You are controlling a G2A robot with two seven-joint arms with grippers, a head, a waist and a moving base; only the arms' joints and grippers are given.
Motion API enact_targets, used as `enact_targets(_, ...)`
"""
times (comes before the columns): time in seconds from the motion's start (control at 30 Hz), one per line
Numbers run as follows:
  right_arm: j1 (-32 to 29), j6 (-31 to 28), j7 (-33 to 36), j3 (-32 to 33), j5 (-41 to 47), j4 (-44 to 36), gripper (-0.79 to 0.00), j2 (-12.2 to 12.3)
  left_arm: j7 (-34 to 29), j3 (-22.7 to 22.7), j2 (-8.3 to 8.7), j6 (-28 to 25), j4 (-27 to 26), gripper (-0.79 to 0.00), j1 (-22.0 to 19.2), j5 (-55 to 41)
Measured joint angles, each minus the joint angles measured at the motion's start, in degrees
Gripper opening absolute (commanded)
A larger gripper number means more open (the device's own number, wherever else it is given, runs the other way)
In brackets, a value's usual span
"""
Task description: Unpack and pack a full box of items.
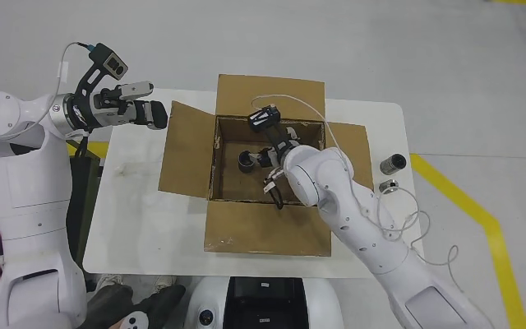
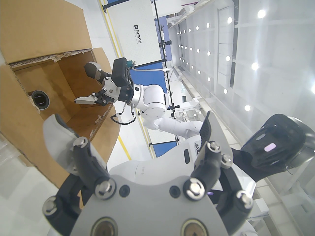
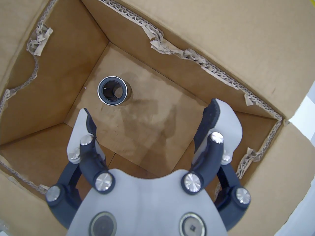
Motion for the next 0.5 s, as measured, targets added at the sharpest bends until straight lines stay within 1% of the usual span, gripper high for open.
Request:
enact_targets(0.07, 0.7, -4.5, 1.2, -0.7, 2.5, 1.3, 0.000, -0.2, 0.0, 0.0, 0.00, 0.0, 0.0, 0.000, 0.0, 0.0)
enact_targets(0.1, 1.3, -5.7, 2.0, -0.9, 3.1, 2.0, 0.000, -0.3, 0.0, 0.0, 0.00, 0.0, 0.0, 0.000, 0.0, 0.0)
enact_targets(0.23, 3.7, -7.2, 3.0, -2.3, 4.7, 5.1, 0.000, -1.1, 0.0, 0.0, 0.00, 0.0, 0.0, 0.000, 0.0, 0.0)
enact_targets(0.5, 8.6, -13.5, 0.8, -5.8, 8.7, 14.2, 0.000, -3.0, 0.0, 0.0, 0.00, 0.0, 0.0, 0.000, 0.0, 0.0)
